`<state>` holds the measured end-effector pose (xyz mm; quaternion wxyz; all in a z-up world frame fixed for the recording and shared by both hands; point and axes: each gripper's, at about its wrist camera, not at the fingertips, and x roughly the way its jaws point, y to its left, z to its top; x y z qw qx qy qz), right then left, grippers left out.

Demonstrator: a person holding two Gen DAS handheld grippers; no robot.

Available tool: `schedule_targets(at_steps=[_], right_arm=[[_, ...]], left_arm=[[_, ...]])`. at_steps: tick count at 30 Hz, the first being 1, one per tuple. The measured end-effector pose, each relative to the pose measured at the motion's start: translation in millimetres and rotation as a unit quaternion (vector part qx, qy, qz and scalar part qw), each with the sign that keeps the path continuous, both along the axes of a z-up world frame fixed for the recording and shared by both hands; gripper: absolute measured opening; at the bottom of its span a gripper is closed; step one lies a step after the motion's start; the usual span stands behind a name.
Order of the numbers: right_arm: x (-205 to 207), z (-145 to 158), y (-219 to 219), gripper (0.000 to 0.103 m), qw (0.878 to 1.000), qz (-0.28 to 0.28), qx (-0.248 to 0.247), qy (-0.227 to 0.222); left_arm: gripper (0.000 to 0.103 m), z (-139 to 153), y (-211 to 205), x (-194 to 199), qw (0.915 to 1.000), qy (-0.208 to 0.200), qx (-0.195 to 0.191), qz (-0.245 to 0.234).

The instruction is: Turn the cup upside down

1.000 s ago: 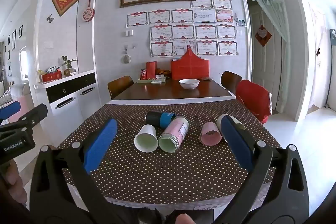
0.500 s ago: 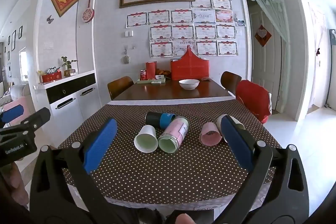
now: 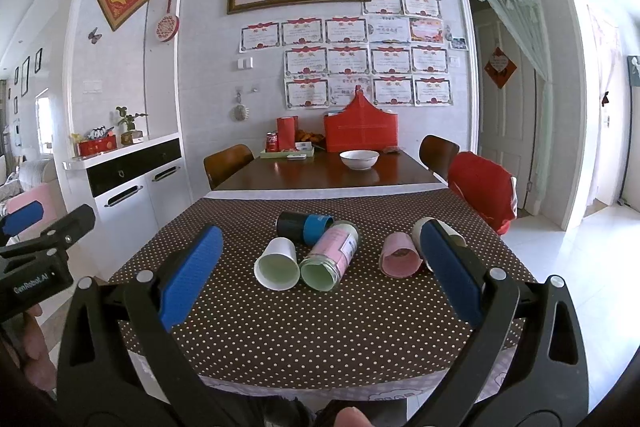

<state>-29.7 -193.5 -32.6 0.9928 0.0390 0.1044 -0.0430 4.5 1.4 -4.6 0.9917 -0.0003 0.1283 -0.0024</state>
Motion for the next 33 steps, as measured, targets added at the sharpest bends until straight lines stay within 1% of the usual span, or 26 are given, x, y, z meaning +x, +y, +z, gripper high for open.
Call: schedule_targets(at_steps=[3, 6, 9, 15, 20, 25, 33], right_arm=[[0.5, -0.5, 0.3, 0.097, 1.000, 0.000, -0.002, -0.001], [0.8, -0.6, -0.2, 0.097, 1.000, 0.001, -0.003, -0.002], [1.4, -1.9, -2.4, 0.097, 1.000, 0.000, -0.005, -0.004], [5.6, -0.3, -6.1, 0.097, 1.000, 0.000, -0.005, -0.003], [8.6, -2.6, -6.7, 0.097, 1.000, -0.001, -0.007, -0.001], [23.9, -4.3, -4.3, 0.097, 1.000, 0.000, -0.008, 0.002], [51.7, -1.1, -9.4, 0.097, 1.000, 0.007, -0.017, 0.009]], left_arm=[[0.098, 0.1, -0.3, 0.7, 1.0000, -0.003, 0.005, 0.003], [0.098, -0.6, -0.2, 2.1, 1.0000, 0.001, 0.001, -0.009], [0.098, 2.0, -0.8, 3.0, 0.9999, -0.004, 0.001, -0.010], [0.098, 0.6, -6.7, 8.4, 0.9997, -0.009, 0.017, -0.014], [0.098, 1.7, -4.3, 15.1, 0.9998, 0.002, -0.005, -0.019], [0.098, 2.8, -7.9, 22.8, 0.9997, 0.001, 0.004, -0.026], [0.098, 1.6, -22.7, 46.8, 0.9989, 0.001, 0.035, -0.032]])
